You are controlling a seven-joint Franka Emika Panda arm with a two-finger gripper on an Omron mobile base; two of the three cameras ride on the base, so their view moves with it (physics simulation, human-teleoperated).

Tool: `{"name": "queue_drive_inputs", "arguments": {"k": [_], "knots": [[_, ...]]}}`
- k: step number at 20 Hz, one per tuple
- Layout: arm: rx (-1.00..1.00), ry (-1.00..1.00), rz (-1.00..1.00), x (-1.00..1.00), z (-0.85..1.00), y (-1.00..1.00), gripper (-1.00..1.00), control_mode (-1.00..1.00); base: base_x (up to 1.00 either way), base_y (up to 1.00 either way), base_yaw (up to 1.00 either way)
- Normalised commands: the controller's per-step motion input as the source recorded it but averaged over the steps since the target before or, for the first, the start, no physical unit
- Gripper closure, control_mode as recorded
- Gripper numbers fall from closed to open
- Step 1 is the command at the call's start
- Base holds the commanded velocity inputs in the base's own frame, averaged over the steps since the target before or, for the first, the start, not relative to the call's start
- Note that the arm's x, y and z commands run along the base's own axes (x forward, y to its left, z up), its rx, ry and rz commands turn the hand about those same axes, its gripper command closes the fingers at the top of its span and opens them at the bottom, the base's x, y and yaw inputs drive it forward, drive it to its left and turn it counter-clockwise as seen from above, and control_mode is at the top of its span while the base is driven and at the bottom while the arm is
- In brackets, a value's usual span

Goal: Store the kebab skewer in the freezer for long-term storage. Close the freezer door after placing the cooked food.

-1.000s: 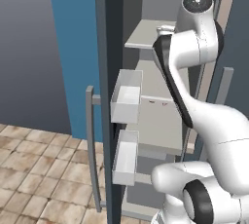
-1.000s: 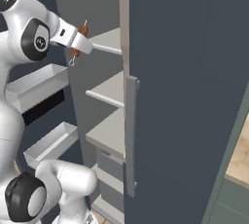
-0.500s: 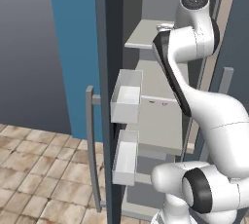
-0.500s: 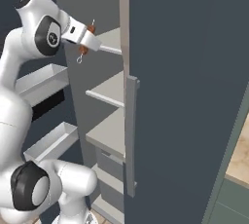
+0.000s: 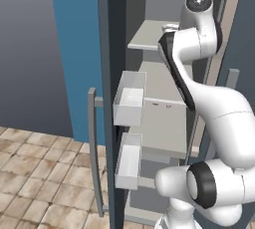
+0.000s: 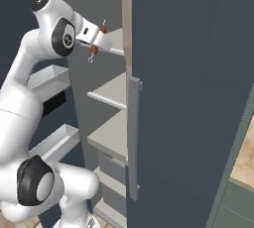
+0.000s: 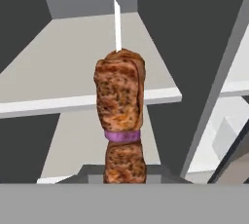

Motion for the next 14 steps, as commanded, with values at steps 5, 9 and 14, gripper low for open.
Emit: {"name": "queue_drive_inputs", "arguments": {"k": [5, 9, 14], "knots": [[0.00, 0.00, 0.01, 0.46, 0.00, 0.00, 1.00, -1.00, 0.00, 0.00, 0.00], [0.00, 0.00, 0.00, 0.62, 0.00, 0.00, 1.00, -1.00, 0.00, 0.00, 0.00], [-0.01, 0.01, 0.00, 0.60, 0.00, -0.07, 1.00, -1.00, 0.00, 0.00, 0.00]]}}
